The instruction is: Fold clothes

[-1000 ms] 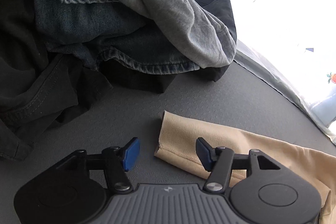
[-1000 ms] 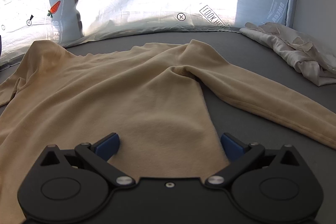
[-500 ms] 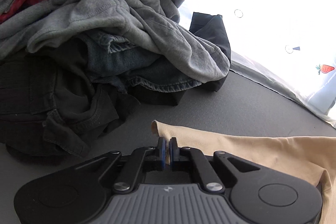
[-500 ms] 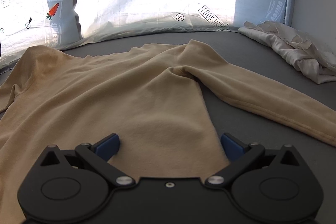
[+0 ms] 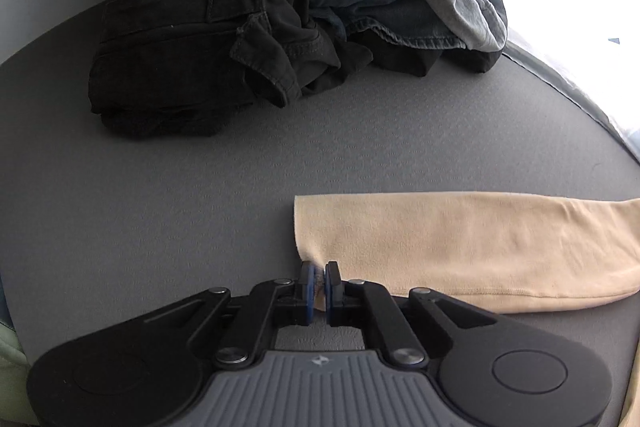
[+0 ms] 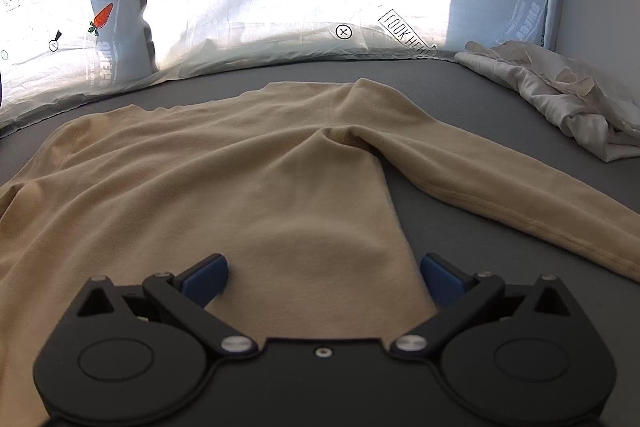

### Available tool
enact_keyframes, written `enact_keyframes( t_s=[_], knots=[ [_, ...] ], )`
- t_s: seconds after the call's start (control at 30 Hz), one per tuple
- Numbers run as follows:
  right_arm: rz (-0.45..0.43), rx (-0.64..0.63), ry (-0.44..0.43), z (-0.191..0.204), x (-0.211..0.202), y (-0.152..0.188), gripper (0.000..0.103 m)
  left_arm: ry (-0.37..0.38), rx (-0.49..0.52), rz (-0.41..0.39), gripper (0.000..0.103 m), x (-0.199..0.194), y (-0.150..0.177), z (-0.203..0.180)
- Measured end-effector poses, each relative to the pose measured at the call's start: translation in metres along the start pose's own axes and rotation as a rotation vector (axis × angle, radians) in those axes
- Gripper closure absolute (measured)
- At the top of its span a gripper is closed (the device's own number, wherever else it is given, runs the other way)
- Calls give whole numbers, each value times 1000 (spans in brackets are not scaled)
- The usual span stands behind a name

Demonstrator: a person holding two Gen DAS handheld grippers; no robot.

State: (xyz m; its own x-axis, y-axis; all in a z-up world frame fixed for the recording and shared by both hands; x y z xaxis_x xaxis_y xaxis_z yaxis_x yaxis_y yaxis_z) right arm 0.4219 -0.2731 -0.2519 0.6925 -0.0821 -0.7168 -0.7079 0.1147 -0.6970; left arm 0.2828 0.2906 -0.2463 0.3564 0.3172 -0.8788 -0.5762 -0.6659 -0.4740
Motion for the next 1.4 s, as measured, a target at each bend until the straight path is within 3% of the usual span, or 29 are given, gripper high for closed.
enact_keyframes(
  t_s=[0.23, 0.37, 0.43, 0.6, 0.73, 0.8, 0.87, 0.93, 0.97, 1.0, 1.03, 1.1, 1.2, 1.33, 1.37, 1.4],
  knots=[
    [121, -24, -72, -13, -10, -3, 2, 23, -90, -2, 81, -20, 20, 16],
    [79, 75, -27, -43, -44, 14, 11, 70, -65, -17, 64, -42, 39, 12],
    [70, 96, -22, -61, -63, 30, 16, 116, 2, -5, 64, -48, 52, -1],
    [117, 84, -79, -85, -99, 66, 45, 337, 184, 36, 54, -79, 108, -50],
    [148, 47, -110, -88, -118, 85, 60, 498, 379, 89, 52, -101, 157, -103],
    [160, 19, -114, -88, -124, 91, 83, 519, 458, 124, 52, -106, 179, -124],
    [171, 6, -140, -89, -128, 94, 100, 485, 535, 141, 53, -106, 199, -140],
    [175, 14, -176, -92, -131, 95, 100, 393, 609, 79, 62, -105, 212, -149],
    [176, 20, -183, -94, -133, 96, 100, 361, 629, 55, 82, -106, 215, -150],
    [178, 25, -191, -96, -135, 96, 100, 370, 625, 68, 95, -107, 216, -148],
    [177, 29, -194, -98, -138, 96, 100, 386, 589, 95, 98, -107, 215, -145],
    [182, 31, -211, -101, -144, 100, 100, 399, 528, 133, 98, -104, 211, -136],
    [216, -11, -199, -99, -144, 109, 100, 398, 502, 127, 97, -105, 210, -134],
    [196, -172, -137, -84, -149, 93, 94, 412, 445, 125, 89, -110, 205, -131],
    [166, -196, -117, -82, -152, 86, 81, 427, 429, 120, 80, -111, 202, -128],
    [136, -220, -97, -80, -155, 80, 58, 438, 407, 106, 76, -114, 197, -123]
  ],
)
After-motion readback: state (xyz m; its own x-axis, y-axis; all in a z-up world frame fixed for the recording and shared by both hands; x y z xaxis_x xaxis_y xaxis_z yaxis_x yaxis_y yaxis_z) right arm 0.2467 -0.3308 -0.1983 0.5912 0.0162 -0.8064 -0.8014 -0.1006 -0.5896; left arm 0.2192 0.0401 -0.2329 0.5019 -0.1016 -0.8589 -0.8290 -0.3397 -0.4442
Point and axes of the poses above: each gripper's, at about its wrist camera, not at the fingertips, and x roughly the way its jaws point, z to its left, y to its underside, the point moved 6 cm from there along x, roughly the way its jaws point, and after that the axes turned 6 degrees about z, right-handed, at the moved point
